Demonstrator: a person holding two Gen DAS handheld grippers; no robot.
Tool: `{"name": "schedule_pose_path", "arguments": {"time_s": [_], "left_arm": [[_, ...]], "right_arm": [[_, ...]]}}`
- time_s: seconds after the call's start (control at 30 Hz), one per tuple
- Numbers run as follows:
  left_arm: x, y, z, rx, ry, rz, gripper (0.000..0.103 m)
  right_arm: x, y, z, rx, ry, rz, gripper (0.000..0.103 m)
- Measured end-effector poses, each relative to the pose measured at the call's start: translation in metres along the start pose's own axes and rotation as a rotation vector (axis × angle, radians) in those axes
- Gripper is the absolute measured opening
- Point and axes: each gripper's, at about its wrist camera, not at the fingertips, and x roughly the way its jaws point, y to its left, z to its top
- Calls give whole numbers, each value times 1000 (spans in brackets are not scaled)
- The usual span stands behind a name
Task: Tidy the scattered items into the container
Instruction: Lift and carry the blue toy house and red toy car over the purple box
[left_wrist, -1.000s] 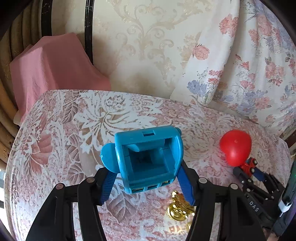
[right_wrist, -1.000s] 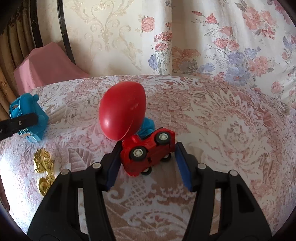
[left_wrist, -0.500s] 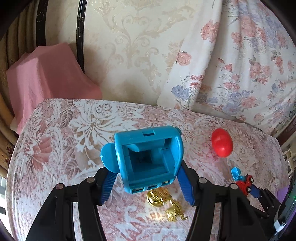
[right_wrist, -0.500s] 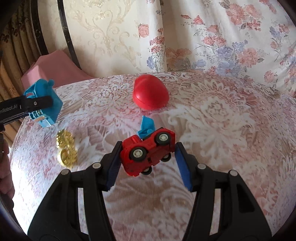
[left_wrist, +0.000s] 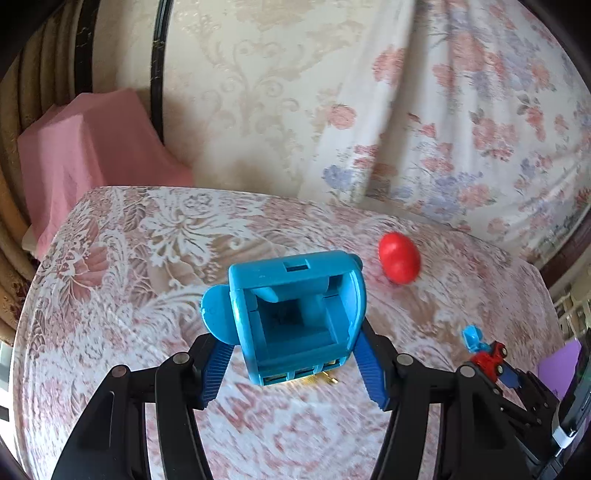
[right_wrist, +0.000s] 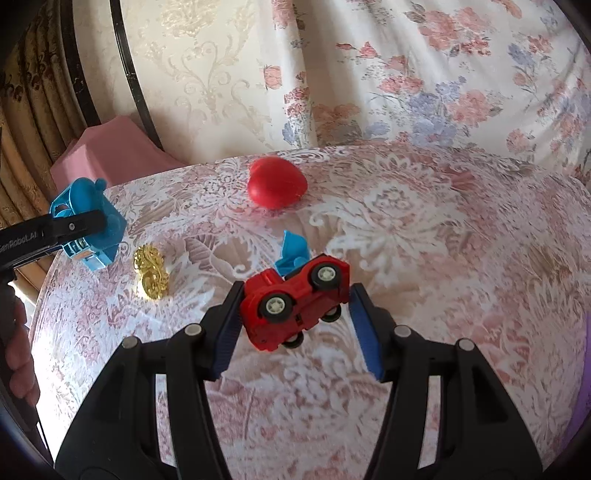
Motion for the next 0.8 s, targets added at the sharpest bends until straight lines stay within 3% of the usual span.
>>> {"name": "schedule_pose_path", "arguments": {"time_s": [0.8], "left_arm": [[-24,-67,-42,92,22,-44,61]], "right_arm": [[-43,-25,-21,38,0,-23,59]]}}
